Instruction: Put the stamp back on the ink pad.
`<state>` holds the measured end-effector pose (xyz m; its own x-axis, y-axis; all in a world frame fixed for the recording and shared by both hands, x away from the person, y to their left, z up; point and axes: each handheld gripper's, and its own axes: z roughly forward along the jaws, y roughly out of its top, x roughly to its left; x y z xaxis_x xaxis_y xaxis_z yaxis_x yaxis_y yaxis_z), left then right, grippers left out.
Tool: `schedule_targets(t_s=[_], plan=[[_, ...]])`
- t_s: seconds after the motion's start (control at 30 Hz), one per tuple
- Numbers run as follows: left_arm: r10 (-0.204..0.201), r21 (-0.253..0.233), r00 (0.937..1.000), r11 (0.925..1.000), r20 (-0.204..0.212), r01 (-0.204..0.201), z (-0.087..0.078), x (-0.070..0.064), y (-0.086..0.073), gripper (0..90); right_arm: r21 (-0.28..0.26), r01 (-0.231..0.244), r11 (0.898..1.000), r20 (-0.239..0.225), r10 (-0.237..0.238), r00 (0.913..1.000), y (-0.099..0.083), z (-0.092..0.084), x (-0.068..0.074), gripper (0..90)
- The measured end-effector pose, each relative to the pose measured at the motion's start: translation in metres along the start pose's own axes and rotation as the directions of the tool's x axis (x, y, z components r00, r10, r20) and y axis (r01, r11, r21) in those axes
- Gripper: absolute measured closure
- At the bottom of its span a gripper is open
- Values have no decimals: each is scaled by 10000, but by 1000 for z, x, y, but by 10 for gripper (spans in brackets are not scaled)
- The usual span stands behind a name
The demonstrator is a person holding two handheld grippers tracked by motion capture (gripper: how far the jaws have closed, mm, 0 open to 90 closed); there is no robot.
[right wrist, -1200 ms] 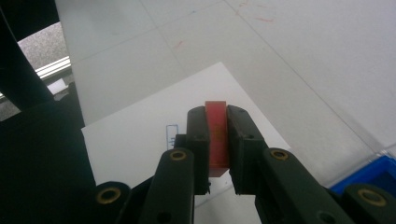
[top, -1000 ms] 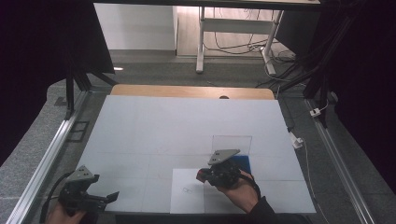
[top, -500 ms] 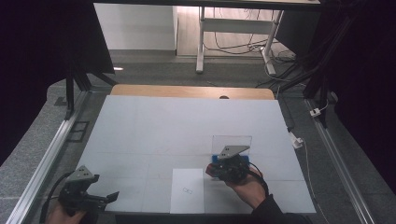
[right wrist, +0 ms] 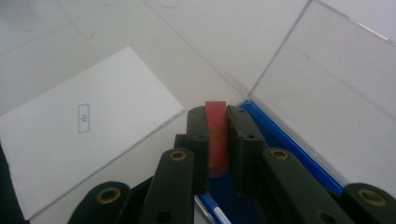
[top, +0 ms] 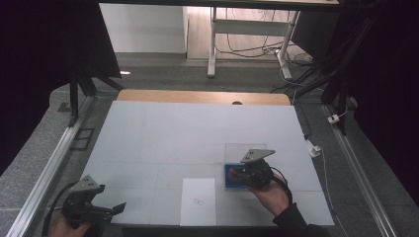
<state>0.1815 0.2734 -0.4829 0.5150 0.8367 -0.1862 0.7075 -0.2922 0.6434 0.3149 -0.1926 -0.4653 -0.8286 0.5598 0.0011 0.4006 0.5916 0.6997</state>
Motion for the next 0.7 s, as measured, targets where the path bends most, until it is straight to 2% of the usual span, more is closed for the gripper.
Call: schedule_targets(t_s=[0.4,0.7], plan=[[-5,7,10000,10000,15,5,0,0,0,10,139,-371,9992,619,362,9974,-8,-6,-20,803],[-4,3,10000,10000,37,4,0,0,0,10,368,-519,9980,839,486,9953,-14,-3,-29,802]])
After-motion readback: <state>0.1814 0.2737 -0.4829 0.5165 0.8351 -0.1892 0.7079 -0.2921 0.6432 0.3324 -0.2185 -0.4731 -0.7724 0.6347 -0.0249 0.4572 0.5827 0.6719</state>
